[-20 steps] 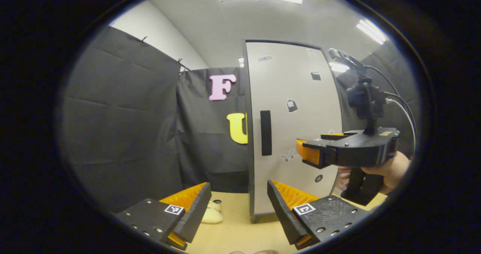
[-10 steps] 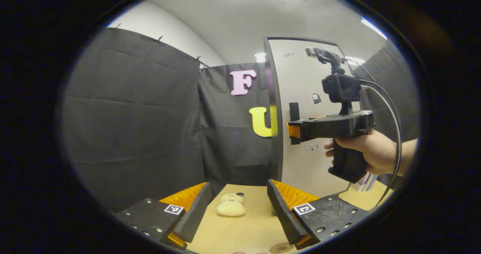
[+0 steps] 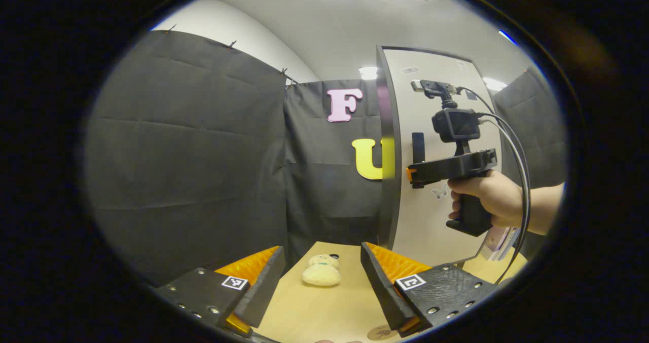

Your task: Open the cabinet door with the right hand, grasp the bottle in the cabinet with the left hand and place it on the coaster, then close the cabinet door with the right hand.

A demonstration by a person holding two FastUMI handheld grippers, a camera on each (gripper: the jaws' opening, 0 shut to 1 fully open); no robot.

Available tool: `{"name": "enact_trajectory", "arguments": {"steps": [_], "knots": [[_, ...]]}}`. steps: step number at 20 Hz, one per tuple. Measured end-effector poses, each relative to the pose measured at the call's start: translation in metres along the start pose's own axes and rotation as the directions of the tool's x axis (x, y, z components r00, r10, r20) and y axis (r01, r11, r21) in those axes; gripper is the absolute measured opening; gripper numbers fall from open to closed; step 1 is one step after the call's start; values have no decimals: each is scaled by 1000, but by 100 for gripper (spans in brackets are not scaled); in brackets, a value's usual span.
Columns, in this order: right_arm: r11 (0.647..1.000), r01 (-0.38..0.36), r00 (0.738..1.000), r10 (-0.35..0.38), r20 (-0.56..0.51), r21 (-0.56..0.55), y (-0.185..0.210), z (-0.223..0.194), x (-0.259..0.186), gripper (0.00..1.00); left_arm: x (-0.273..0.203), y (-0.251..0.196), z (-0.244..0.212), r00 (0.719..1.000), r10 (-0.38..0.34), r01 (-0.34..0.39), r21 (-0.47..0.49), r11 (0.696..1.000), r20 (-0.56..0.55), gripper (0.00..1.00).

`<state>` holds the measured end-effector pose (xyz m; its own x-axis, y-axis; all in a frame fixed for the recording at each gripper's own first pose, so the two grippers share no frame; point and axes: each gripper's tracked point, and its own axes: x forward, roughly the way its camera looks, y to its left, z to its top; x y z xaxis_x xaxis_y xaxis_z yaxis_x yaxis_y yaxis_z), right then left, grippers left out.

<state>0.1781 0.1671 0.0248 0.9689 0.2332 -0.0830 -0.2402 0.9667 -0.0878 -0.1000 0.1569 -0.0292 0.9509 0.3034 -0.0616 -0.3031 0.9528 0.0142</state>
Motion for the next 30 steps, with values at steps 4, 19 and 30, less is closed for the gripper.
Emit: {"name": "enact_trajectory", "arguments": {"steps": [4,19,30], "knots": [[999,-45,999,45,2,-22,1,-2,-2,24,1,-3,-4,1000,-5,4,-18,1000,-15,90],[992,-123,992,124,-8,29,5,-6,-51,18,-2,-36,14,992,-114,115,-33,993,46,90],[973,-217,976,219,-15,78,-5,-10,-101,18,-51,-97,44,985,-155,153,38,988,77,87]]}}
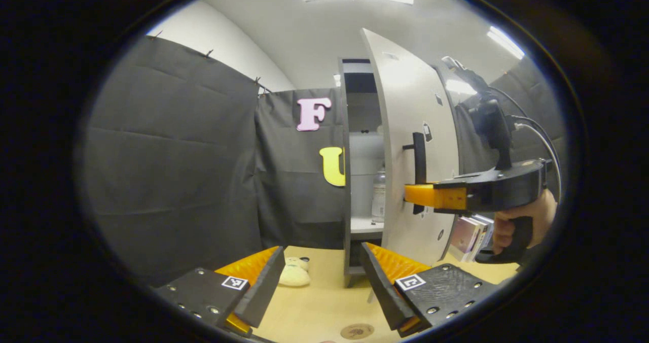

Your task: Open the cabinet door with the right hand, grasp the bottle in the cabinet with the left hand and place it on the coaster, then close the cabinet door with the right hand.

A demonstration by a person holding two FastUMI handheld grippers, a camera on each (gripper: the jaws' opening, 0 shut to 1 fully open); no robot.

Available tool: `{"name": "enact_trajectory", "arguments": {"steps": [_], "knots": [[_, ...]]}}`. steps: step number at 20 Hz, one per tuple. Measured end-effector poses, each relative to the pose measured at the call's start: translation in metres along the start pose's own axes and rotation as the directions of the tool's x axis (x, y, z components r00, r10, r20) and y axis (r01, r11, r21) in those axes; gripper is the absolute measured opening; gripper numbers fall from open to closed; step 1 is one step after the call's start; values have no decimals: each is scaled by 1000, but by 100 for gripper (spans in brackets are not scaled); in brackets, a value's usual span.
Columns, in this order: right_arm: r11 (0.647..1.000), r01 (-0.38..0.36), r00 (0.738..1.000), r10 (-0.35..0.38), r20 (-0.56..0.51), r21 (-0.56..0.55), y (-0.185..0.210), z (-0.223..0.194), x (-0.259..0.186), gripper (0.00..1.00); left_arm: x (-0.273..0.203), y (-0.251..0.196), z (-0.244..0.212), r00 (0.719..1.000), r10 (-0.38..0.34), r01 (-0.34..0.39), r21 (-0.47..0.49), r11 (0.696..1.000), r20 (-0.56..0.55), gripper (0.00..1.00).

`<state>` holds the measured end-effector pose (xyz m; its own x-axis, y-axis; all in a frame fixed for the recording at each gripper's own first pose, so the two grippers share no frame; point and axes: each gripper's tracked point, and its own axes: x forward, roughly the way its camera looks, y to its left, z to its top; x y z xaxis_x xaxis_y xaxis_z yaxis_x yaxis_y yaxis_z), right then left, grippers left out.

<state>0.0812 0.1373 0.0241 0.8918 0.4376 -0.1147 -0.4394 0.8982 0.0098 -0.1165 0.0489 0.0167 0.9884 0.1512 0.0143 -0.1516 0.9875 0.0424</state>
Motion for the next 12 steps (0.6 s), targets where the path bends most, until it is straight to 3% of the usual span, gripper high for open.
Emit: {"name": "enact_trajectory", "arguments": {"steps": [2,5,12], "knots": [[1000,-3,1000,3,1,17,-3,-1,-13,18,-14,-19,21,999,-20,18,31,999,42,90],[999,11,1000,-11,5,33,-10,-2,-28,18,-17,-47,30,998,-33,29,82,996,45,86],[993,42,999,-41,-9,112,-29,-7,-48,18,-18,-119,47,993,-105,102,56,993,55,87]]}}
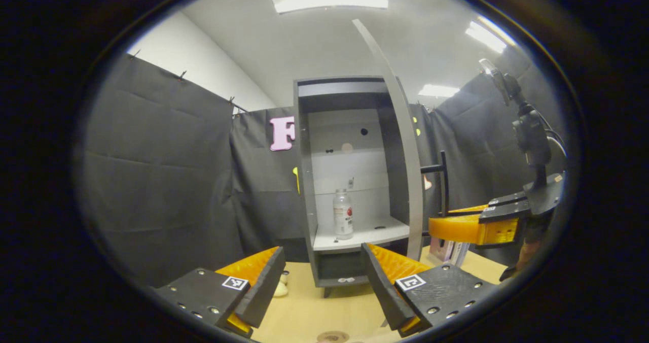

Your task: Open the cabinet door with the right hand, grasp the bottle in the cabinet with the left hand and place it on the coaster, then close the cabinet door with the right hand.

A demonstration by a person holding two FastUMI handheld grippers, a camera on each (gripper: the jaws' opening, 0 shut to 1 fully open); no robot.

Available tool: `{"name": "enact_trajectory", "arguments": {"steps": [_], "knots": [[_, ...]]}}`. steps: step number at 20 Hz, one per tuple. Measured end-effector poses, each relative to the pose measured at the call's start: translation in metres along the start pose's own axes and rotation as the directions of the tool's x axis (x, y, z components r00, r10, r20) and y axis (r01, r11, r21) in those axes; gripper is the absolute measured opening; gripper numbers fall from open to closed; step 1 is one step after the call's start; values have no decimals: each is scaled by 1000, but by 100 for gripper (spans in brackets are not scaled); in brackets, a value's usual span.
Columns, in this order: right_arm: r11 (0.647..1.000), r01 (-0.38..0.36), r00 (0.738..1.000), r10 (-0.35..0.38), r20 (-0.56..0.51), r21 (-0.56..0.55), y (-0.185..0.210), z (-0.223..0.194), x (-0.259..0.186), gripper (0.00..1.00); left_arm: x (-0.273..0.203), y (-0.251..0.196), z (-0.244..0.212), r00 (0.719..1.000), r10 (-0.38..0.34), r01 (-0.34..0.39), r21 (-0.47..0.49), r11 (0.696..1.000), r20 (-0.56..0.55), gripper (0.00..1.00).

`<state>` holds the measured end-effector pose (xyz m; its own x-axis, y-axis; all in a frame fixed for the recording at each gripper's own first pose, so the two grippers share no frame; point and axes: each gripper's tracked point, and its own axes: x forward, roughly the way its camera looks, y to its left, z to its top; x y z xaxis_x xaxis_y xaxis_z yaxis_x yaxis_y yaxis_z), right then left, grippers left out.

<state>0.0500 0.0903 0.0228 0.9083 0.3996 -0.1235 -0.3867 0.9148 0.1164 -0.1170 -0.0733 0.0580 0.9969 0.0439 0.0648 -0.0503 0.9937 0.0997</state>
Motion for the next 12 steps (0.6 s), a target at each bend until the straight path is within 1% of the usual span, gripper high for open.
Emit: {"name": "enact_trajectory", "arguments": {"steps": [1,2,3,4,6,7,8,9,10,12], "knots": [[1000,7,1000,-7,-4,20,-4,0,-2,18,2,-5,2,1000,1,-1,1,1000,0,92],[999,13,1000,-13,-8,46,-7,1,-4,18,3,-10,2,1000,6,-6,0,1000,-5,86],[997,19,1000,-18,-11,74,-10,2,-5,18,5,-13,0,1000,13,-13,-4,1000,-8,86],[995,26,1000,-25,-13,92,-12,1,-7,18,6,-15,-2,1000,22,-22,-11,1000,-10,89],[994,48,999,-47,-11,101,-15,2,-9,17,15,-22,-10,999,25,-26,-26,999,-31,87],[993,71,997,-70,-14,93,-16,1,-10,16,18,-28,-13,999,18,-19,-28,999,-41,87],[992,96,995,-95,-14,85,-17,0,-10,17,24,-35,-15,999,6,-7,-26,1000,-47,87],[990,115,993,-114,-10,78,-18,0,-10,15,31,-40,-17,999,-2,1,-24,1000,-44,90],[988,131,991,-131,-2,81,-18,-1,-9,13,41,-44,-17,999,-8,7,-20,1000,-43,87],[982,152,988,-154,11,110,-22,-1,-10,12,63,-51,-17,999,-19,18,-20,1000,-36,87]]}}
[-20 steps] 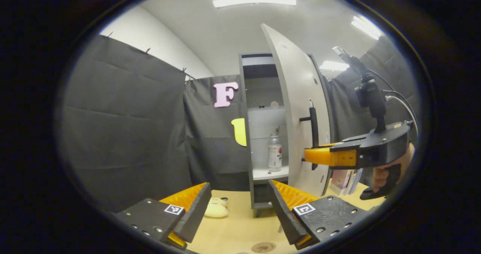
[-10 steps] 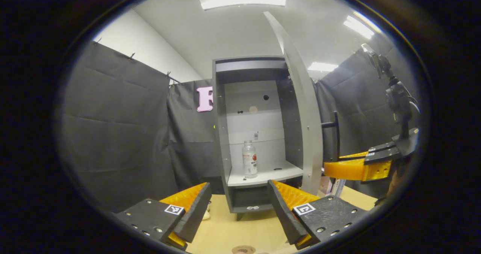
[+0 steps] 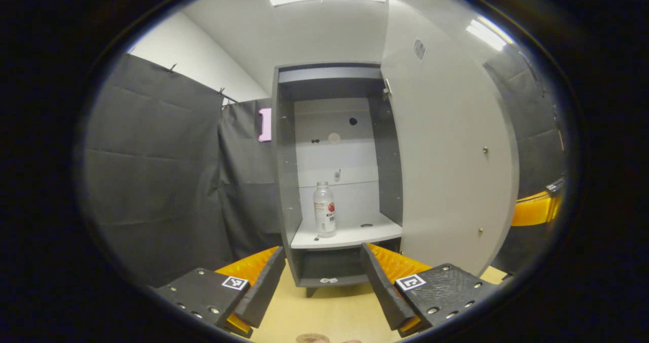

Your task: Open the cabinet door with the right hand, grasp the bottle in the cabinet with the left hand and place it on the coaster, then close the cabinet door with the right hand.

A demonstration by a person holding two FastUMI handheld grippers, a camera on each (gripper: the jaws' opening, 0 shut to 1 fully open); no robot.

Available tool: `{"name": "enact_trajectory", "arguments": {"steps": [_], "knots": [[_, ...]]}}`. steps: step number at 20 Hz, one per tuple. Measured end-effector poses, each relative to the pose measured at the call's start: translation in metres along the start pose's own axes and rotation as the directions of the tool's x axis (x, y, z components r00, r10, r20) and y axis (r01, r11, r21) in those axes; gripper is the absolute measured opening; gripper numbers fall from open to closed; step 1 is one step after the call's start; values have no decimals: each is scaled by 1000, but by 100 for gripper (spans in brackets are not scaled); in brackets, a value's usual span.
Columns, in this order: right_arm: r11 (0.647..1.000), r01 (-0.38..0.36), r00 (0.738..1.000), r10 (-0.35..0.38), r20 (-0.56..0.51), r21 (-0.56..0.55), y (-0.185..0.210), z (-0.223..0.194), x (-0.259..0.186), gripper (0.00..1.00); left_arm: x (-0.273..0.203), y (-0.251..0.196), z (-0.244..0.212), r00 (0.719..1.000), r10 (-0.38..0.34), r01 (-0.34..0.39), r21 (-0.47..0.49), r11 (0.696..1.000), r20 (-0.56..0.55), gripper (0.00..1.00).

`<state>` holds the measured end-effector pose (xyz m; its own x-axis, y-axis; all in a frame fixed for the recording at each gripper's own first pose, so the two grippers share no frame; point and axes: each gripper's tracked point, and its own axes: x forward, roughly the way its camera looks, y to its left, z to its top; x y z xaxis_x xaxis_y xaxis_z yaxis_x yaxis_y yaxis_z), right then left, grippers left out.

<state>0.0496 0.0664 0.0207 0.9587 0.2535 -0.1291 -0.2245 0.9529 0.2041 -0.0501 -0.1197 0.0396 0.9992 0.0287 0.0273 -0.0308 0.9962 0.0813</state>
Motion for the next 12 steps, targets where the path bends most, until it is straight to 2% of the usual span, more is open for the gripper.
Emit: {"name": "enact_trajectory", "arguments": {"steps": [3,4,6,7,8,9,10,11,12], "knots": [[1000,28,999,-28,-29,1,-5,-6,-3,12,41,-5,-1,1000,-16,16,0,1000,19,87],[999,48,998,-49,-29,-21,-7,-7,-5,19,55,-6,0,999,-21,21,5,1000,25,87],[993,103,994,-105,-15,-63,-15,-5,-20,23,88,-4,5,998,-26,27,-1,1000,50,90],[986,148,989,-149,-8,-73,-24,-3,-25,29,102,-3,5,998,-27,28,-6,1000,59,89],[979,189,982,-189,-1,-71,-33,-3,-27,31,117,-2,7,997,-31,31,-8,999,70,87],[971,229,973,-229,6,-60,-43,-3,-31,44,132,0,7,996,-33,34,-7,999,77,87],[964,264,964,-263,18,-39,-54,-3,-31,49,148,4,6,996,-28,29,-4,1000,80,90],[956,294,955,-294,27,-16,-62,-3,-34,60,163,7,3,996,-24,24,-4,1000,82,90],[942,336,941,-336,36,-9,-72,-3,-38,63,179,10,0,996,-23,23,-8,1000,83,90]]}}
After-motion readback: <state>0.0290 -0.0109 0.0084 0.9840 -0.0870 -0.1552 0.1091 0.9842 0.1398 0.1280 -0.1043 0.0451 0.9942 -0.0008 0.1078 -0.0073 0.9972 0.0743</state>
